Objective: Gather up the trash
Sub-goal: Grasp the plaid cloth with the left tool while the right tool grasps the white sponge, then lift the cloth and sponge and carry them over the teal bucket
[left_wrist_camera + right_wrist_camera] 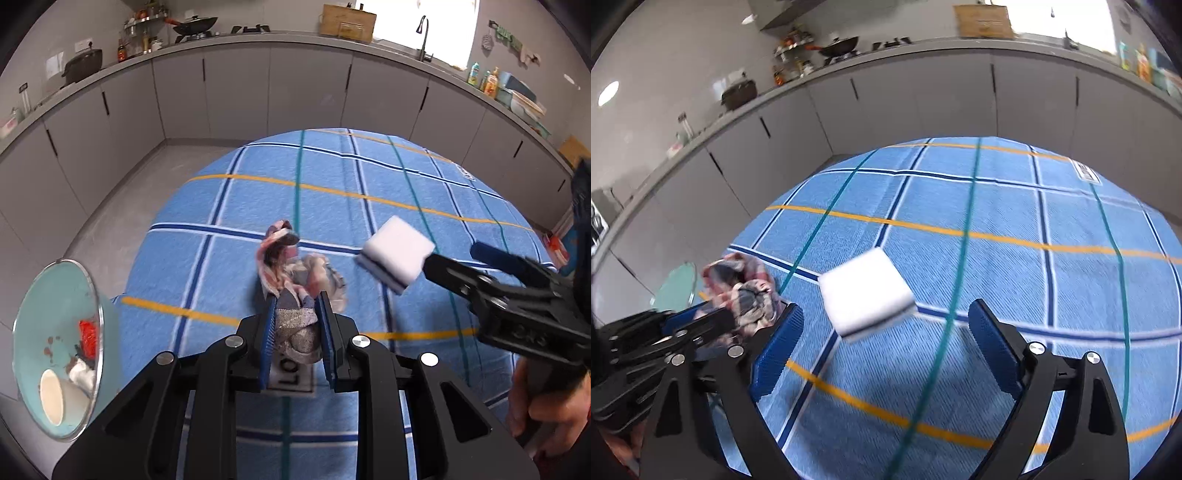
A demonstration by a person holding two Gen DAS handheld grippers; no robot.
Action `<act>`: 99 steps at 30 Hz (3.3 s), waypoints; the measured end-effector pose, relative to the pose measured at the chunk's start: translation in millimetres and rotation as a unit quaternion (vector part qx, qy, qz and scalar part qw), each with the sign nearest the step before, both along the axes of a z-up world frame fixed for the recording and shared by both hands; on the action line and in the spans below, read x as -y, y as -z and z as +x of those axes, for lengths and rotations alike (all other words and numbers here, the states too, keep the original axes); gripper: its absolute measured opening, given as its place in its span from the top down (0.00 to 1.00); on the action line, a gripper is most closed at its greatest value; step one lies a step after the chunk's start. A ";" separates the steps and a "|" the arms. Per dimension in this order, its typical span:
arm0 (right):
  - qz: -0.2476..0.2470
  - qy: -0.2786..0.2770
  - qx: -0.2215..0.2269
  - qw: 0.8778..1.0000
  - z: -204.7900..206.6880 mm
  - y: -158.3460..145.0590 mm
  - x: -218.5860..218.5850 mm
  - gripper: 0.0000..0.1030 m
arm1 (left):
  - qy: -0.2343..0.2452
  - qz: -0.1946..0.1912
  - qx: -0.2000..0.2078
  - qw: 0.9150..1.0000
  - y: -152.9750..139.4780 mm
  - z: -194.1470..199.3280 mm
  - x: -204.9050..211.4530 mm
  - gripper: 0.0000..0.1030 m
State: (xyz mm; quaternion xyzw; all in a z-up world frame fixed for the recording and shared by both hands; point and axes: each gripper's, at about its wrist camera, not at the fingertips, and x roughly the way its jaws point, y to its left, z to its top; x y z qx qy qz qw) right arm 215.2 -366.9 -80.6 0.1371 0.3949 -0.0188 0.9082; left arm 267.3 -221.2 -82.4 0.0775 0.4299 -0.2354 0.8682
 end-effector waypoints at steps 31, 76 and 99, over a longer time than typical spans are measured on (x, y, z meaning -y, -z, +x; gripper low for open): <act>0.013 0.042 -0.002 0.999 -25.0 4.1 12.3 0.41 | 0.018 -0.005 -0.026 0.999 22.8 12.2 41.3 0.61; 0.042 0.035 0.062 0.997 -87.8 -47.7 -83.0 0.41 | -0.047 -0.010 0.036 0.998 -33.7 -56.2 -86.0 0.90; 0.037 -0.009 0.071 0.997 -77.8 -58.4 -141.0 0.41 | -0.095 -0.040 0.045 0.994 -44.9 -65.0 -154.7 0.90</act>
